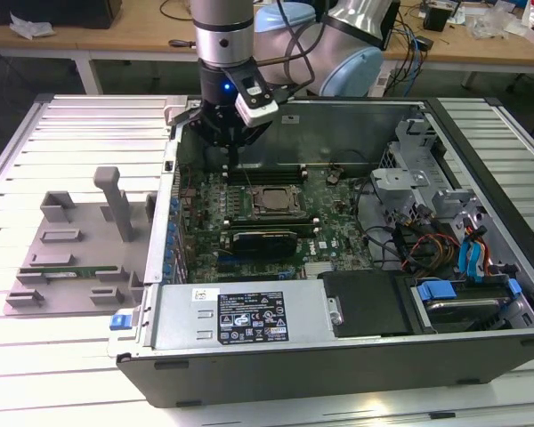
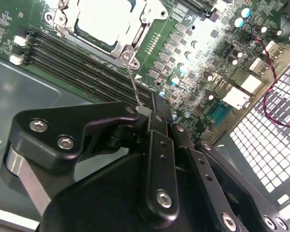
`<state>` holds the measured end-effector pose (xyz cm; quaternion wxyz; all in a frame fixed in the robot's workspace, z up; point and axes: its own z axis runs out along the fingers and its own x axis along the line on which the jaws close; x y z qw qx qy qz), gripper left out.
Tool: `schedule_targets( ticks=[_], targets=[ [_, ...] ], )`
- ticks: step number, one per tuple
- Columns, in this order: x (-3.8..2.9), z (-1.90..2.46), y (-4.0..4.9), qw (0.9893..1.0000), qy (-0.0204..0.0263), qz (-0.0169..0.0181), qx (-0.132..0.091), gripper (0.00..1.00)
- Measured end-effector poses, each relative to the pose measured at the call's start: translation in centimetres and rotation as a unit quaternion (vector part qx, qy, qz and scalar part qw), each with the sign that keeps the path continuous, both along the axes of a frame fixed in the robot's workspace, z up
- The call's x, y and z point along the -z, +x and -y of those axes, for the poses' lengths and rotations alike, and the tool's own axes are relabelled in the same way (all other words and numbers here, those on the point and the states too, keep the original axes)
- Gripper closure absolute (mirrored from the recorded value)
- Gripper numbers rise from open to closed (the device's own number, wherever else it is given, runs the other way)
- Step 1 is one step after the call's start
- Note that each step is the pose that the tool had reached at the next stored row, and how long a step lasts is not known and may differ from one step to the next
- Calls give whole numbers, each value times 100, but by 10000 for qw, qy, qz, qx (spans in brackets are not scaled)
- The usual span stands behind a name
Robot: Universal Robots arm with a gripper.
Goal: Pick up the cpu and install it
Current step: 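Install the first cpu locking lever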
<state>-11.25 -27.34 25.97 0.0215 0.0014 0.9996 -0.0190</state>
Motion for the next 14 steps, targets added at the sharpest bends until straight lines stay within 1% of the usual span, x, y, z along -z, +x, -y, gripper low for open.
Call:
schedule_targets(
  ticks=[8, 14],
  targets=[
    [0, 0, 36, 10000, 0, 0, 0, 89],
    [0, 0, 106, 10000, 0, 0, 0, 89]
  ],
)
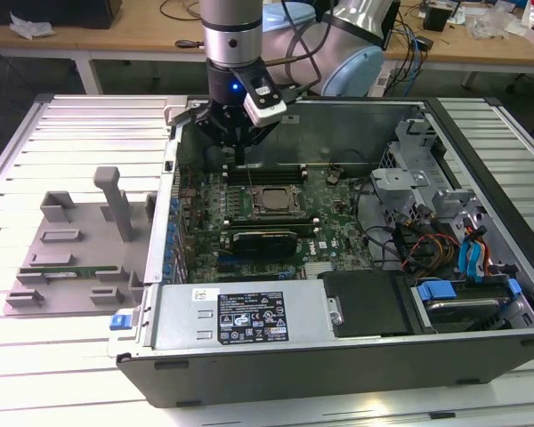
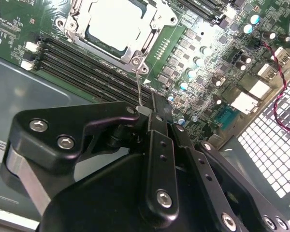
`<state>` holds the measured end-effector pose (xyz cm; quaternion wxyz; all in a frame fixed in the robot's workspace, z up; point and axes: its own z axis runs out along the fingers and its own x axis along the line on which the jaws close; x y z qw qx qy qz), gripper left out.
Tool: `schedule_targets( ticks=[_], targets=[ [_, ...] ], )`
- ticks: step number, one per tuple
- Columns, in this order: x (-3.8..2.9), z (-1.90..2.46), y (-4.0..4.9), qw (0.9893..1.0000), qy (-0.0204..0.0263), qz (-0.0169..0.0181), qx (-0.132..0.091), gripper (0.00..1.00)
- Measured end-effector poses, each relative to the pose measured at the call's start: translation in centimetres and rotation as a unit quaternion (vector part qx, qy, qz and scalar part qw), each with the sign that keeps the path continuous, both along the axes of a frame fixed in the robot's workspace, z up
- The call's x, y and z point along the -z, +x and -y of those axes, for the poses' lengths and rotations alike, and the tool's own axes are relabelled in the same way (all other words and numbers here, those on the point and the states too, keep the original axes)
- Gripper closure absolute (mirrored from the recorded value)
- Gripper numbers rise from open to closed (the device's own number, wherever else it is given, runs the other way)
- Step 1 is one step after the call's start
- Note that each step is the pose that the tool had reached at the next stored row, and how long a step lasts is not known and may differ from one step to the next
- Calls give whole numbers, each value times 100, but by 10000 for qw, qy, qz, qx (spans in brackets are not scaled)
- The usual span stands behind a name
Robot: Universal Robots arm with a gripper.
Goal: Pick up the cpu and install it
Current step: 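Install the first cpu locking lever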
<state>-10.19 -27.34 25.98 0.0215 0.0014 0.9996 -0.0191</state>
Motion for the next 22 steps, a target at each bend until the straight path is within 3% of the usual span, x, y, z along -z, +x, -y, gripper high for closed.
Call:
schedule_targets(
  ticks=[22],
  targets=[
    [14, 0, 118, 10000, -3, -1, 0, 89]
  ],
)
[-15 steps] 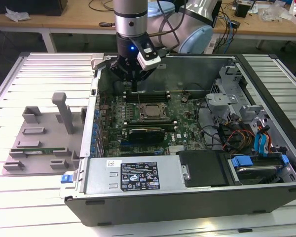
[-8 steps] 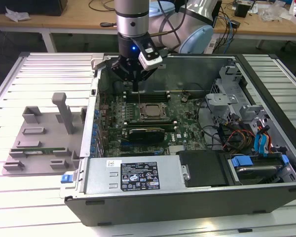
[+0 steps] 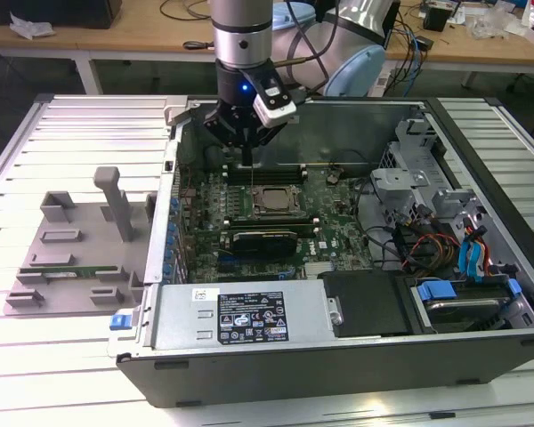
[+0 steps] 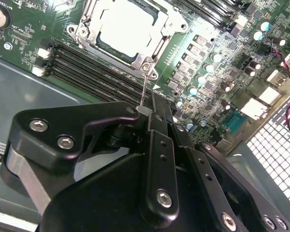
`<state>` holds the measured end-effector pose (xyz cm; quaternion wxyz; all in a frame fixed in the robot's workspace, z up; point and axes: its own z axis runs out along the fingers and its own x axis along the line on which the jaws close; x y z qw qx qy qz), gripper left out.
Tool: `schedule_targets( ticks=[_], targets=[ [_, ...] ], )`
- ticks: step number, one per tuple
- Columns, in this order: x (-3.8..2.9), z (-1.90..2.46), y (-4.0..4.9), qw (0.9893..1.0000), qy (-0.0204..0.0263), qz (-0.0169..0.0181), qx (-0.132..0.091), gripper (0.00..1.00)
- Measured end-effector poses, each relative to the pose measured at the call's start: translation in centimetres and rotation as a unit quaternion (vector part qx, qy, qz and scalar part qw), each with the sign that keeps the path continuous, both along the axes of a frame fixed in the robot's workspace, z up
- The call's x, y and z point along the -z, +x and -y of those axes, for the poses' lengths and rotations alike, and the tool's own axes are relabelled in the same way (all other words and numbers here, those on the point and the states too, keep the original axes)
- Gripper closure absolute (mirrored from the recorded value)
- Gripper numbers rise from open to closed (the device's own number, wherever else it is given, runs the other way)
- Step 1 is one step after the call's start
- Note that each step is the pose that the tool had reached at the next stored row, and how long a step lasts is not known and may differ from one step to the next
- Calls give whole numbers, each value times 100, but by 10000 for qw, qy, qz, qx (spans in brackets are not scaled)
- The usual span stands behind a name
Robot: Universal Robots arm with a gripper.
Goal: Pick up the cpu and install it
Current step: 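Install the first cpu locking lever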
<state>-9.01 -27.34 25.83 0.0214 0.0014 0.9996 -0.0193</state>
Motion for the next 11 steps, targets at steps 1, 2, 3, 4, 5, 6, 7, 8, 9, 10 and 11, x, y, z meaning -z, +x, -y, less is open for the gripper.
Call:
schedule_targets(
  ticks=[1, 2, 3, 4, 5, 6, 7, 8, 9, 10, 11],
  targets=[
    [4, 0, 2, 10000, 0, 1, 0, 89],
    [9, 0, 3, 10000, 1, 1, 0, 89],
    [16, 0, 6, 10000, 0, 0, 0, 89],
    [21, 0, 9, 10000, 0, 0, 0, 89],
    [36, 0, 18, 10000, 0, -3, 0, 89],
    [49, 0, 30, 10000, 0, -5, 0, 89],
    [54, 0, 42, 10000, 0, -4, 0, 89],
    [55, 0, 51, 10000, 0, -4, 0, 89],
    [57, 1, 59, 10000, 0, -4, 0, 89],
    [57, 1, 58, 10000, 0, -4, 0, 89],
    [57, 0, 59, 10000, 0, -4, 0, 89]
  ],
)
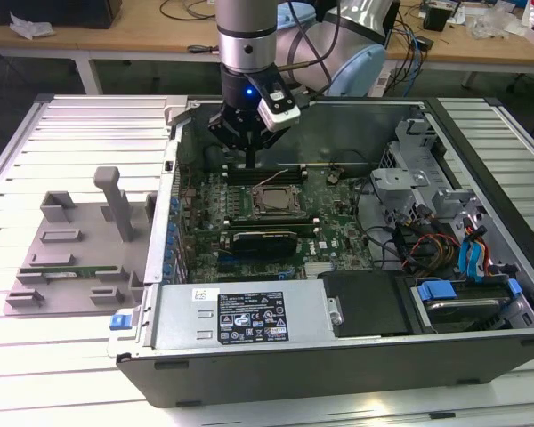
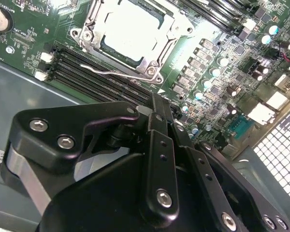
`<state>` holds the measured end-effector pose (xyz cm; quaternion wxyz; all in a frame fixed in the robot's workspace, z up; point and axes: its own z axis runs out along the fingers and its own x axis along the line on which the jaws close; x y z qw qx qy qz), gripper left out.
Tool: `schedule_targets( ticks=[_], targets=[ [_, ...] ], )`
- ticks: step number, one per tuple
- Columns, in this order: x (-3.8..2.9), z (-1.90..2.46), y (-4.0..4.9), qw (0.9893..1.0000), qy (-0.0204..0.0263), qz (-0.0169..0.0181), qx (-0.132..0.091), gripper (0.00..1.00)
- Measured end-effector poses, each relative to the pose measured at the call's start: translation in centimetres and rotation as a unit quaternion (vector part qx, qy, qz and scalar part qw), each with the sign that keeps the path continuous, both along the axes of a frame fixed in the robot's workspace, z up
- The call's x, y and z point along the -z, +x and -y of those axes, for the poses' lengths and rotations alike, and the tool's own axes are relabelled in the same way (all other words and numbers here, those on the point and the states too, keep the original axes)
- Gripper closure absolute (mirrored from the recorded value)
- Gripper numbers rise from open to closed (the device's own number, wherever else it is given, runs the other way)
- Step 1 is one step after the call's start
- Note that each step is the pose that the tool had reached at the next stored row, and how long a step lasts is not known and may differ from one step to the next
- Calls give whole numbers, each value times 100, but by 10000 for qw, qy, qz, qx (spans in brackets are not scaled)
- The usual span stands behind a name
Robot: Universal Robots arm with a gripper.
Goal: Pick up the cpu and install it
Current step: 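Install the first cpu locking lever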
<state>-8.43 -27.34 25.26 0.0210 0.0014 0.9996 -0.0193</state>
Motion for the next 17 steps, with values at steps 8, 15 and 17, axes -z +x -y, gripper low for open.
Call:
schedule_targets(
  ticks=[8, 15, 17],
  targets=[
    [55, 0, 1, 10000, 0, 0, 0, 89],
    [147, 0, 6, 10000, 0, 0, 0, 89],
    [166, 0, 8, 10000, 0, 0, -1, 89]
  ],
)
